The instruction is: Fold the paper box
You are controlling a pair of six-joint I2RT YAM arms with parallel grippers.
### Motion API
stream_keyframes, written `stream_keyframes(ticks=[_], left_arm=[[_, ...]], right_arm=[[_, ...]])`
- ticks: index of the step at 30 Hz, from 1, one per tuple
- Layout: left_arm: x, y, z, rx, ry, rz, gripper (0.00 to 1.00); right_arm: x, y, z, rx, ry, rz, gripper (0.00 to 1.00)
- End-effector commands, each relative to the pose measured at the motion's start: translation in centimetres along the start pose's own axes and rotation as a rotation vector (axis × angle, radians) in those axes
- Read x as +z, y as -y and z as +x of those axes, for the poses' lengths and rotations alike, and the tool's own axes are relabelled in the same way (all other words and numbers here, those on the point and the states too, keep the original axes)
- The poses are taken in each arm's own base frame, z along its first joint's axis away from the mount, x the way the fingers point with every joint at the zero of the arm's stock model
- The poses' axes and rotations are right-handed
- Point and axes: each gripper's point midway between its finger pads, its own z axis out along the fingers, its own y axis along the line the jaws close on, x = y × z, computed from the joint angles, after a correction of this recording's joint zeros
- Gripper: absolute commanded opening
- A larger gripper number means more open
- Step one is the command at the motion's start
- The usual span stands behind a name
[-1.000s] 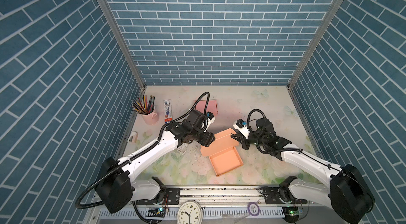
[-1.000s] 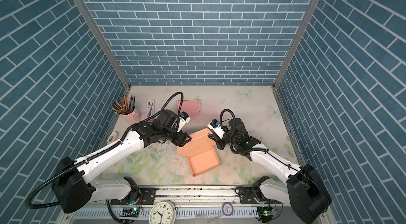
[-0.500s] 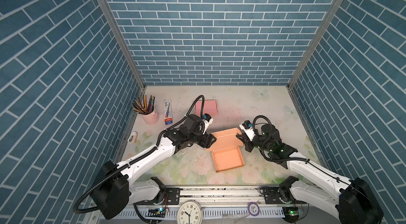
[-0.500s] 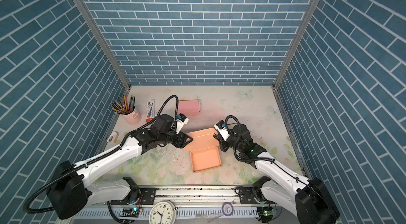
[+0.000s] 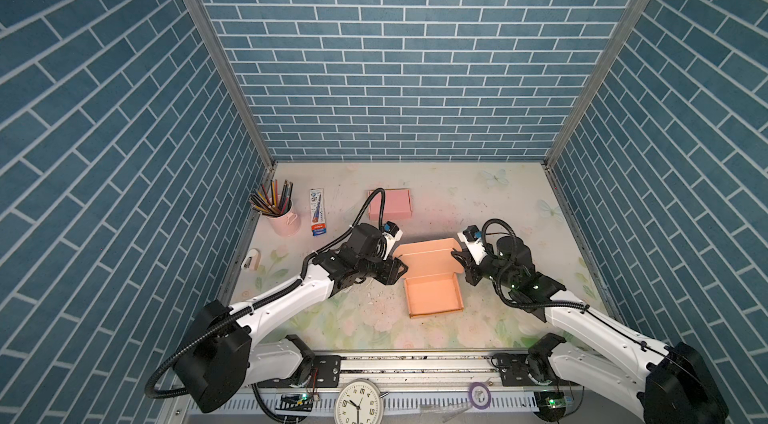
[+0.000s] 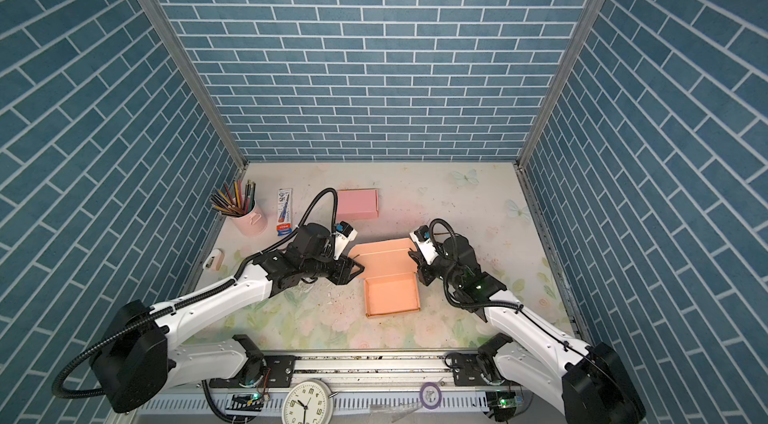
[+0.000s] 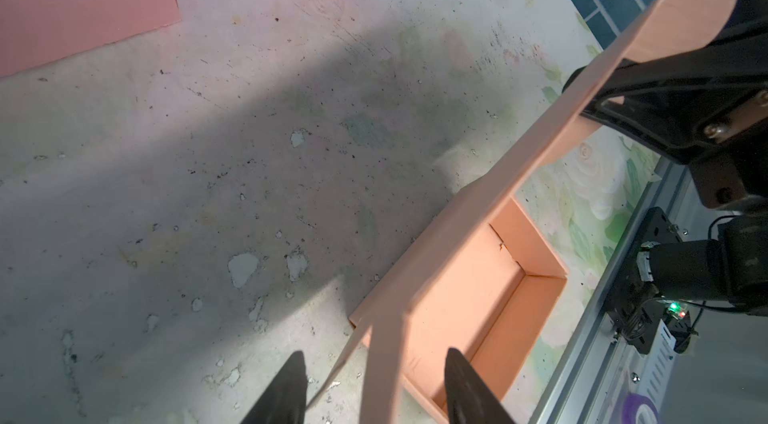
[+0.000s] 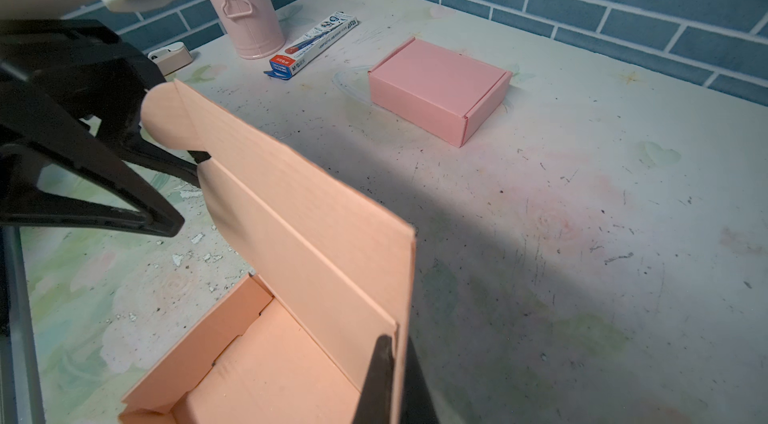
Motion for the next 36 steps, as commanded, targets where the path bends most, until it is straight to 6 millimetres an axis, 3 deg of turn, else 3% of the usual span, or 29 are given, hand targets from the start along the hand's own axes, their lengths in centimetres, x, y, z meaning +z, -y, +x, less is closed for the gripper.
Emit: stream_keyframes(ticks=[1, 10, 24, 31, 36], left_arm=[[0.0, -0.1, -1.2, 0.012, 0.052, -0.001, 0.50], [0.0, -0.4, -0.5, -0.001, 0.038, -0.015, 0.24], [0.1, -0.7, -0.3, 0.020, 0.023, -0.051, 0.04], [0.1, -0.7, 0.0, 0.039, 0.014, -0.060, 0.03], [-0.1, -0.5, -0.3, 0.049, 0.022, -0.060, 0.02]], right_arm=[[-0.1, 0.4, 0.3, 0.012, 0.003, 0.022, 0.05], [0.0, 0.5, 0.5, 0.021, -0.009, 0.029, 0.05], [0.1, 0.4, 0.8, 0.033, -0.048, 0.019, 0.11], [-0.5, 0.5, 1.0, 0.053, -0.036, 0.033, 0.21], [-0.5, 0.7, 0.9, 0.067, -0.025, 0.049, 0.20]])
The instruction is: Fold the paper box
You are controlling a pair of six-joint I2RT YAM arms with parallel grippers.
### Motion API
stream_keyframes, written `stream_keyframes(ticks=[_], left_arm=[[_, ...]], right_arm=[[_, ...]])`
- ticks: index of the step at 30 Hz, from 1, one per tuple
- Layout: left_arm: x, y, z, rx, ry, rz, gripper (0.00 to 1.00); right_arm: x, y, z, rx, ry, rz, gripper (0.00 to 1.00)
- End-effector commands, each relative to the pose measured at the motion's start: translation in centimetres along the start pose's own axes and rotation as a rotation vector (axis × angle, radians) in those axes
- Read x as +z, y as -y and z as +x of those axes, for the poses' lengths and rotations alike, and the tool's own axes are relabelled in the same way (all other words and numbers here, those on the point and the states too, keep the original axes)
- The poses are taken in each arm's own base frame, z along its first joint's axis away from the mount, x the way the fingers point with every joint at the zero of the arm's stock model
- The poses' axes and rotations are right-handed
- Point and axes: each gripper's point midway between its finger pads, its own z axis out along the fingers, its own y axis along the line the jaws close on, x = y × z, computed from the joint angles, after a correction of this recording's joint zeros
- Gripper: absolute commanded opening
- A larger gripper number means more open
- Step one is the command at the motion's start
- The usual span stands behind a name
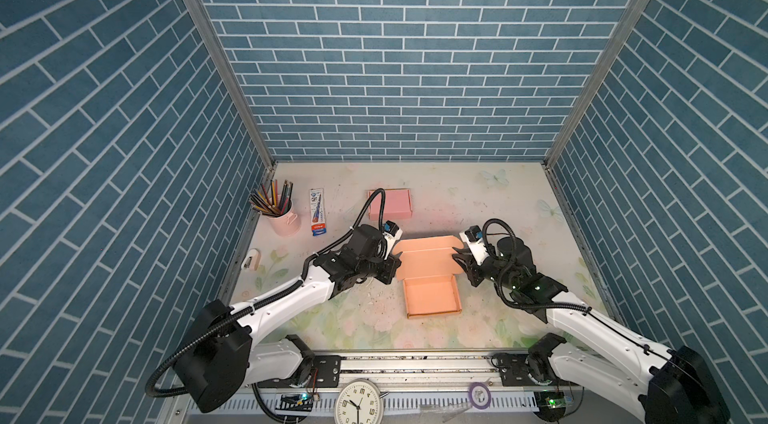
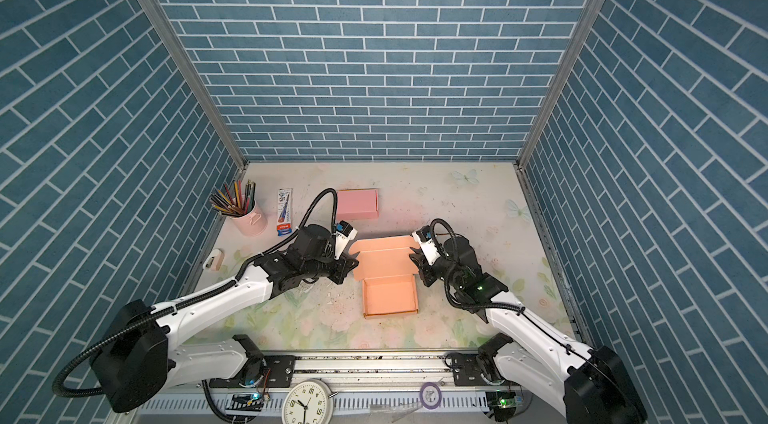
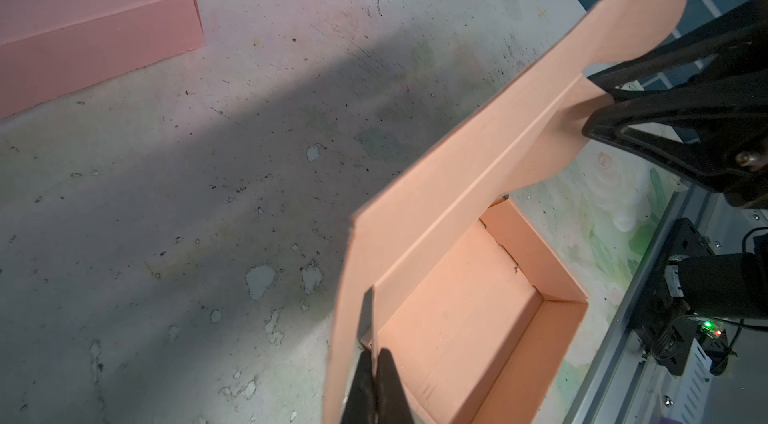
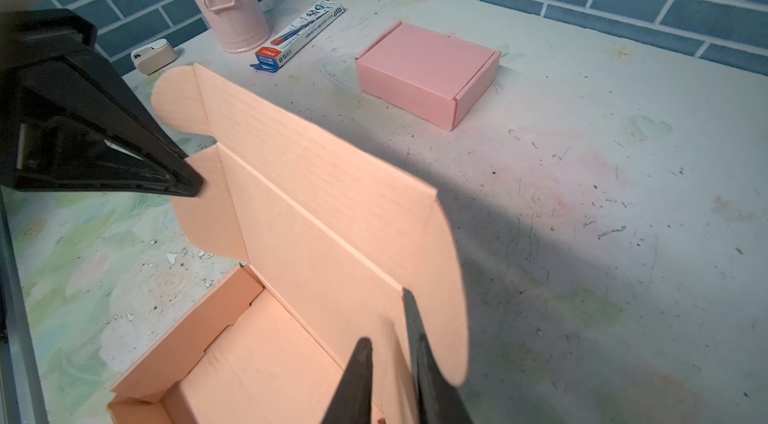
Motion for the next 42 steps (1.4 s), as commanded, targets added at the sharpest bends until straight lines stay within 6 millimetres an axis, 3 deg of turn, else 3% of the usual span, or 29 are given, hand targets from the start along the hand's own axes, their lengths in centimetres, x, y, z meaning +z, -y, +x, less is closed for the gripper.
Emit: stream_keyframes(ticks=[1, 10, 18, 27, 35, 42], left_arm=[[-0.4, -0.1, 0.1, 0.019, -0.009, -0.021, 0.02], [-0.6, 0.0, -0.2, 0.021, 0.001, -0.026, 0.02], [-0.5, 0.0, -1.3, 0.011, 0.040, -0.037, 0.01], [-0.7, -0.4, -4.4, 0.003, 0.132, -0.087, 0.00], [-0.1, -1.6, -7.7, 0.004, 0.241, -0.160, 0.00], [1.1, -2.4, -10.0, -0.002, 0.305, -0.206, 0.00]], right_arm=[[-0.1, 0.4, 0.3, 0.027, 0.001, 0.021, 0.19], [0.5, 0.4, 0.5, 0.036, -0.031, 0.014, 0.06], [1.0, 0.1, -0.5, 0.083, -0.023, -0.010, 0.04], [1.6, 0.0, -2.6, 0.134, 0.023, 0.022, 0.05], [3.0, 1.2, -4.3, 0.185, 0.036, 0.086, 0.10], [4.7, 2.5, -4.6, 0.209, 0.007, 0.145, 0.15]])
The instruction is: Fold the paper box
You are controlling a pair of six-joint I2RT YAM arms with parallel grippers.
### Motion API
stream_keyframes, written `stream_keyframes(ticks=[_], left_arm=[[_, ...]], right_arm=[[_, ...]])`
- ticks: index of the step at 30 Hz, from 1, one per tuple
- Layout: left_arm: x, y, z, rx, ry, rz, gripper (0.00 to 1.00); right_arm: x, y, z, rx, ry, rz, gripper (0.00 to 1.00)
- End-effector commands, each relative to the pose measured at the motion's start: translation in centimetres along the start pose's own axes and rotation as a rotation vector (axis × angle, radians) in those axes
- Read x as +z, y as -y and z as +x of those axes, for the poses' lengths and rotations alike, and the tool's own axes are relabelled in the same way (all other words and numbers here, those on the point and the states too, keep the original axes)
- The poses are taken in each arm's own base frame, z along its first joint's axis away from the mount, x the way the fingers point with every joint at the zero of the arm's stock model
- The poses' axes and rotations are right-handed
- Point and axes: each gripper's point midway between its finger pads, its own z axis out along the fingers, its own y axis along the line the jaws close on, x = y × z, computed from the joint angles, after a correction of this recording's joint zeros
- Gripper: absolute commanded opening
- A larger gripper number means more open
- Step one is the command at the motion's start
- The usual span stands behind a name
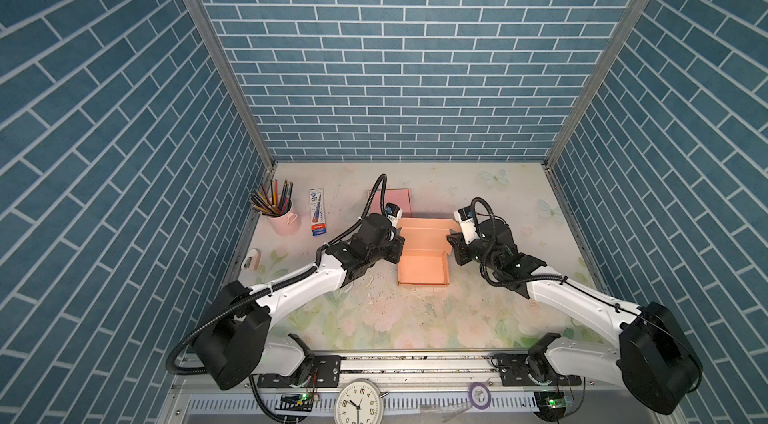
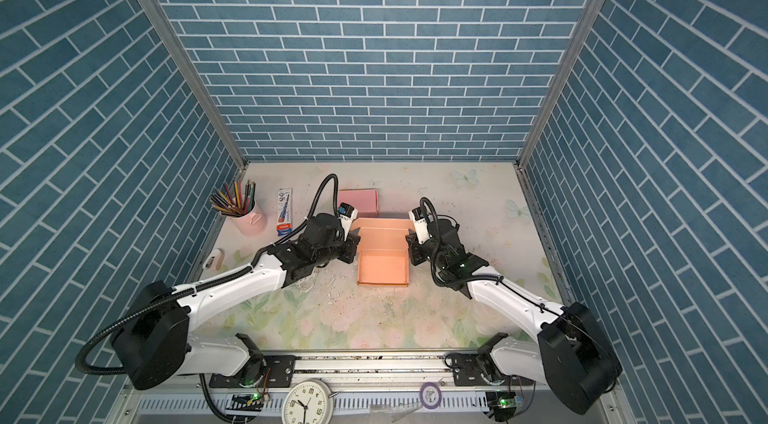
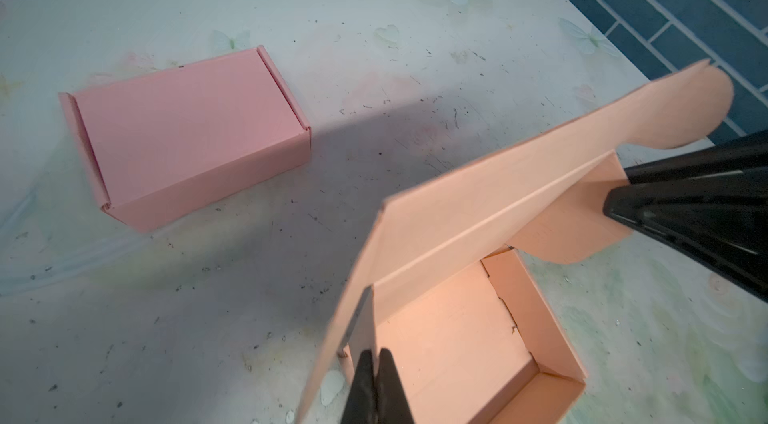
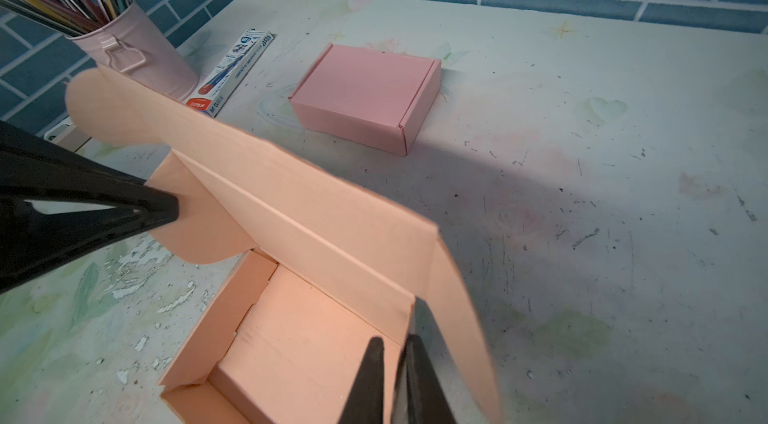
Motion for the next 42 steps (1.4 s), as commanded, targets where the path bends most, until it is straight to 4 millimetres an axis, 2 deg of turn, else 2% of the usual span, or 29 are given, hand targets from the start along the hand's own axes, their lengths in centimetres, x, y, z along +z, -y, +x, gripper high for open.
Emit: stream_keyframes(ticks=[1, 6, 11, 24, 34, 42], left_arm=[[0.4, 0.6, -3.6, -0.009, 0.120, 0.005, 0.00], [1.4, -0.4, -2.9, 0.004, 0.146, -0.039, 0.00], [1.3, -0.9, -2.4, 0.020, 0.204, -0.061, 0.00], [0.6, -0.2, -0.7, 0.028, 0.288, -0.064, 0.00], [0.5, 0.2, 0.7, -0.011, 0.292, -0.059, 0.00], [0.7, -0.5, 2.1, -0.100, 0.216, -0.126, 0.00]], right_arm=[[0.6, -0.3, -1.6, 0.023, 0.032, 0.008, 0.15], [1.3, -0.3, -1.8, 0.030, 0.015, 0.008, 0.17], [1.5, -0.4, -1.4, 0.043, 0.011, 0.000, 0.18], [1.5, -1.2, -0.6, 0.080, -0.016, -0.016, 0.19], [1.3, -1.8, 1.0, 0.099, -0.021, -0.026, 0.18], [0.9, -1.6, 2.1, 0.095, -0.019, -0.021, 0.18]])
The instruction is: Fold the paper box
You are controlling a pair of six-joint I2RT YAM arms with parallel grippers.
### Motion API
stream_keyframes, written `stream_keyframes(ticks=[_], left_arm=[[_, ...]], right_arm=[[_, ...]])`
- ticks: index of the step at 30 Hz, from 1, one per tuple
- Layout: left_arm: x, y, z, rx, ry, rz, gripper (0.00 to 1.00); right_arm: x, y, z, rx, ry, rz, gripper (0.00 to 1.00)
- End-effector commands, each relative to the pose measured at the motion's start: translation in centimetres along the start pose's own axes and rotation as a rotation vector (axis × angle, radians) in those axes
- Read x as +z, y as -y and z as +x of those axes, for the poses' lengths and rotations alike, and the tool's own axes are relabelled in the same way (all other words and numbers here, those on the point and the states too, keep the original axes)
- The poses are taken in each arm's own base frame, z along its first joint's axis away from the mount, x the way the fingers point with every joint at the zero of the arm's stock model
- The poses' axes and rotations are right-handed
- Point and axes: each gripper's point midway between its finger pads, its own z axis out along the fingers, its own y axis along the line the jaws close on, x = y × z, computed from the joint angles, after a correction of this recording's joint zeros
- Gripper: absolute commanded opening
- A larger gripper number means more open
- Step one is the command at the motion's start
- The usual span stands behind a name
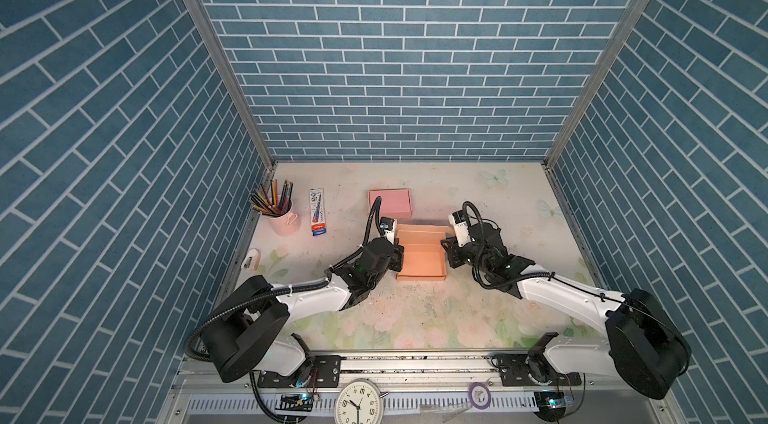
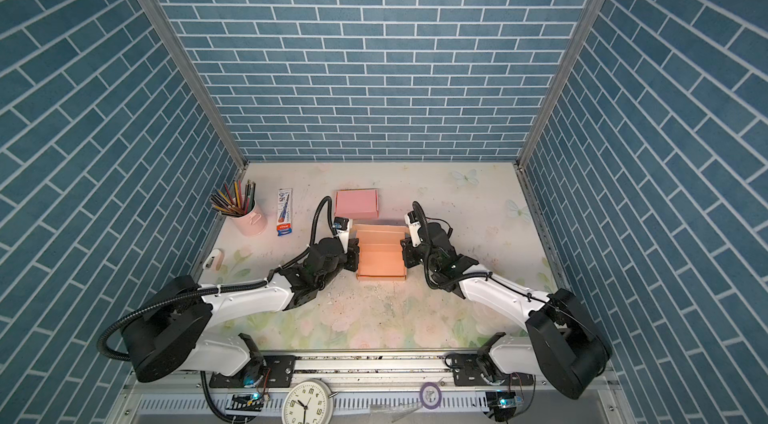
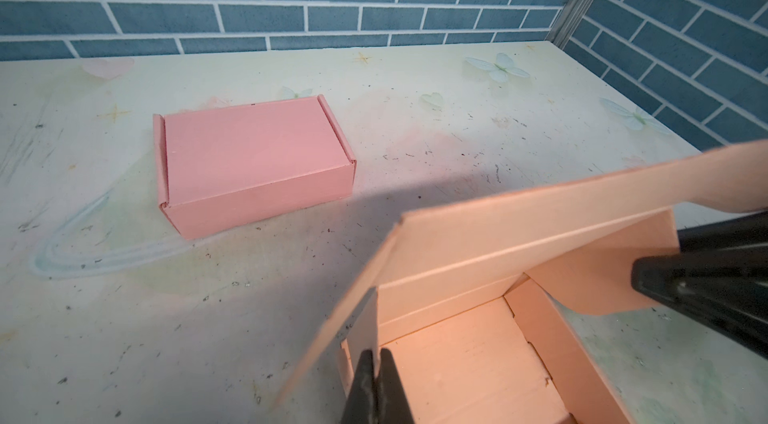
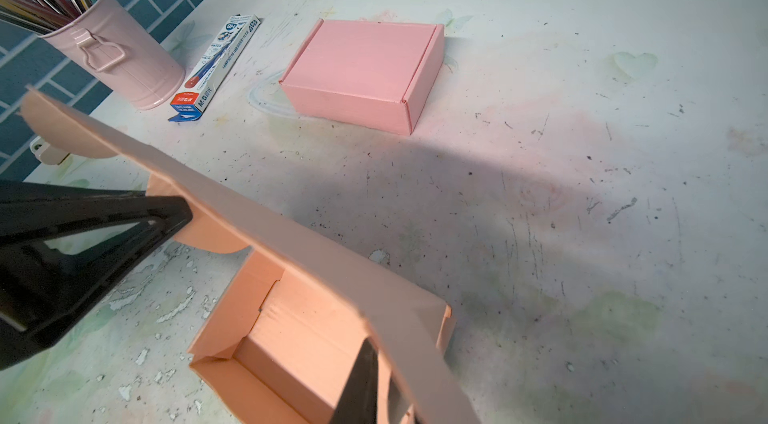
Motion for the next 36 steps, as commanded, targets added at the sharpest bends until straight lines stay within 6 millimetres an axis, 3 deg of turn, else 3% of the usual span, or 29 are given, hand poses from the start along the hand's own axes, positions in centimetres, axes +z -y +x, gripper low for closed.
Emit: stream_keyframes(ticks=[1, 17, 36], left_arm=[[-0.4, 0.6, 0.2, -0.044, -0.022, -0.008, 0.00], [-2.3, 1.3, 3.6, 0.032, 0.044, -0.084, 0.00], [-3.6, 2.0, 7.1, 0.062, 0.089, -0.099, 0.00]], right_arm=[[-0.5, -0.7, 0.3, 0.028, 0.017, -0.031, 0.18], [-0.9, -2.1, 1.7, -0.002, 0.041, -0.063, 0.17], [-1.4, -1.7, 4.5, -0.046, 0.035, -0.036, 0.17]])
